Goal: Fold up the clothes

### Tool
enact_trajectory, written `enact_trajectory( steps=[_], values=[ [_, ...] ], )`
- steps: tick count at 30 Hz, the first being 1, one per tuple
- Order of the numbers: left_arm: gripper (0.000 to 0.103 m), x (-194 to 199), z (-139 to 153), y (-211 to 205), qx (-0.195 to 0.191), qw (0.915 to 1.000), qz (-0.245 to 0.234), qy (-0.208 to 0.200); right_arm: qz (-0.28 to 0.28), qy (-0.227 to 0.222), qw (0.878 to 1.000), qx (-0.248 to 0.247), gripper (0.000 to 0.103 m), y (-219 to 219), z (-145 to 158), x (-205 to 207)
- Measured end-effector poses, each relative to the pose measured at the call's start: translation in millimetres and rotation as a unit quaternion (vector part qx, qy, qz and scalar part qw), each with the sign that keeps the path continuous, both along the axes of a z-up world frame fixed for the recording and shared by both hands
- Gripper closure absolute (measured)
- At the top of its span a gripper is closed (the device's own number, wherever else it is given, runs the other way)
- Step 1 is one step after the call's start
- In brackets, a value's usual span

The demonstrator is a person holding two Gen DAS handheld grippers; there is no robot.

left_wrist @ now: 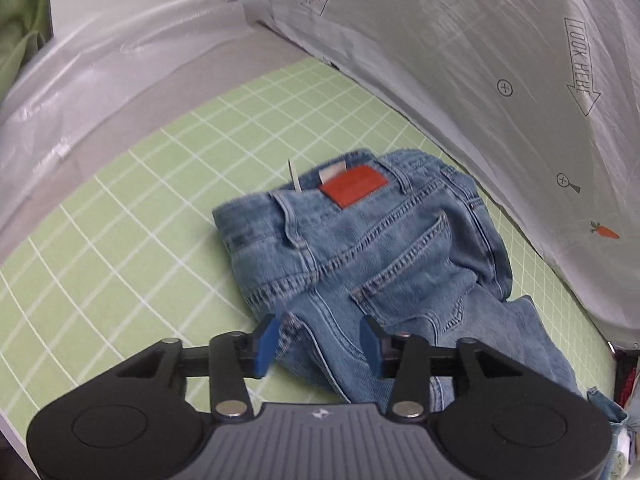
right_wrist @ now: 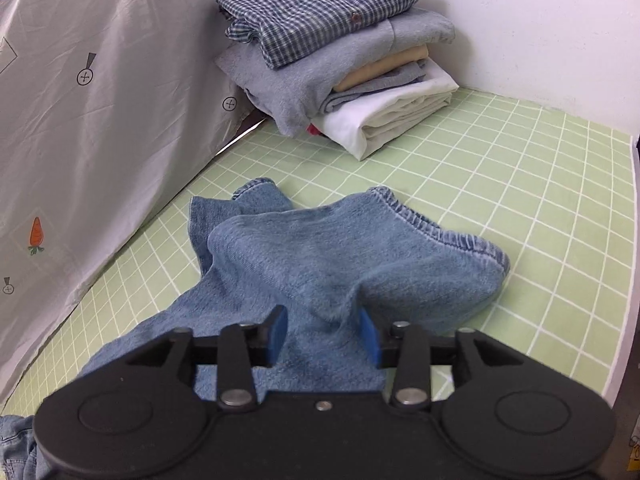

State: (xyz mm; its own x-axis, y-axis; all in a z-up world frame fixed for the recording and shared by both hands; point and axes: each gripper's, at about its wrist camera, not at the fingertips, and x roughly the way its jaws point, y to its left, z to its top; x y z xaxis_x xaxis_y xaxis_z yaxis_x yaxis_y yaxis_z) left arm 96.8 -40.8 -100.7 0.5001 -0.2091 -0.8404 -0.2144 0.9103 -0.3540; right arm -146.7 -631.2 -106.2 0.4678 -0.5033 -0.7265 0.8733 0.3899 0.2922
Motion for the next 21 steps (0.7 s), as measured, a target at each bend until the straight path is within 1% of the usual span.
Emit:
enact_trajectory(
  steps=[1, 3, 5, 6, 8, 9, 11, 12, 13, 14, 15, 16, 17, 18, 20, 21],
  values=[
    [0.043, -2.4, -6.0, -2.7, -0.005, 0.9999, 0.008, 0.008, -0.008, -0.003, 1.000, 0.016, 0.045, -0.5, -4.2, -2.3],
    [0.041, -4.5, -16.5, -6.5, -0.010, 0.9992, 0.026, 0.028, -0.025, -0.007, 0.998, 0.049, 0.036, -1.7, -12.9, -7.1],
    [0.041, -4.5, -23.6, -7.8, -0.016, 0.9982, 0.042, 0.041, -0.044, -0.029, 0.993, 0.106, 0.034, -1.5, -26.5, -15.8],
    [0.038, -4.2, -26.1, -8.2, -0.022, 0.9979, 0.045, 0.042, -0.054, -0.040, 0.989, 0.134, 0.033, -1.3, -33.4, -20.2],
    [0.036, 0.2, -32.9, -8.9, -0.035, 0.9967, 0.055, 0.047, -0.060, -0.057, 0.983, 0.166, 0.030, 0.5, -45.7, -23.2],
    [0.036, 2.6, -36.5, -9.8, -0.040, 0.9961, 0.061, 0.050, -0.062, -0.066, 0.980, 0.176, 0.028, 0.3, -51.7, -22.7],
    [0.036, 11.0, -44.9, -13.6, -0.051, 0.9945, 0.072, 0.057, -0.070, -0.079, 0.977, 0.186, 0.028, -5.3, -59.7, -15.1],
    [0.038, 15.9, -47.1, -16.6, -0.052, 0.9943, 0.074, 0.057, -0.074, -0.085, 0.975, 0.191, 0.030, -8.2, -63.6, -11.1],
    [0.045, 20.9, -49.4, -19.6, -0.053, 0.9941, 0.076, 0.056, -0.066, -0.084, 0.976, 0.187, 0.041, -11.5, -64.1, -1.5],
    [0.057, 26.2, -51.2, -22.7, -0.052, 0.9940, 0.078, 0.056, -0.057, -0.083, 0.978, 0.183, 0.050, -15.0, -64.4, 8.4],
    [0.094, 34.6, -50.7, -26.4, -0.044, 0.9946, 0.077, 0.052, -0.037, -0.067, 0.981, 0.176, 0.063, -20.0, -62.7, 25.6],
    [0.099, 43.0, -50.1, -30.2, -0.036, 0.9952, 0.077, 0.049, -0.016, -0.050, 0.984, 0.168, 0.074, -25.0, -60.8, 43.3],
    [0.100, 51.7, -49.6, -34.0, -0.029, 0.9957, 0.076, 0.045, 0.005, -0.033, 0.987, 0.159, 0.080, -30.1, -59.0, 61.0],
    [0.100, 63.3, -49.7, -38.1, -0.025, 0.9963, 0.073, 0.038, 0.032, -0.020, 0.989, 0.141, 0.085, -35.5, -54.6, 83.2],
    [0.100, 89.6, -50.8, -48.4, -0.016, 0.9976, 0.060, 0.031, 0.086, 0.008, 0.991, 0.102, 0.091, -46.4, -45.5, 128.3],
    [0.101, 103.8, -51.7, -55.7, -0.008, 0.9980, 0.056, 0.026, 0.107, 0.012, 0.991, 0.085, 0.092, -51.8, -41.9, 150.7]
  ],
)
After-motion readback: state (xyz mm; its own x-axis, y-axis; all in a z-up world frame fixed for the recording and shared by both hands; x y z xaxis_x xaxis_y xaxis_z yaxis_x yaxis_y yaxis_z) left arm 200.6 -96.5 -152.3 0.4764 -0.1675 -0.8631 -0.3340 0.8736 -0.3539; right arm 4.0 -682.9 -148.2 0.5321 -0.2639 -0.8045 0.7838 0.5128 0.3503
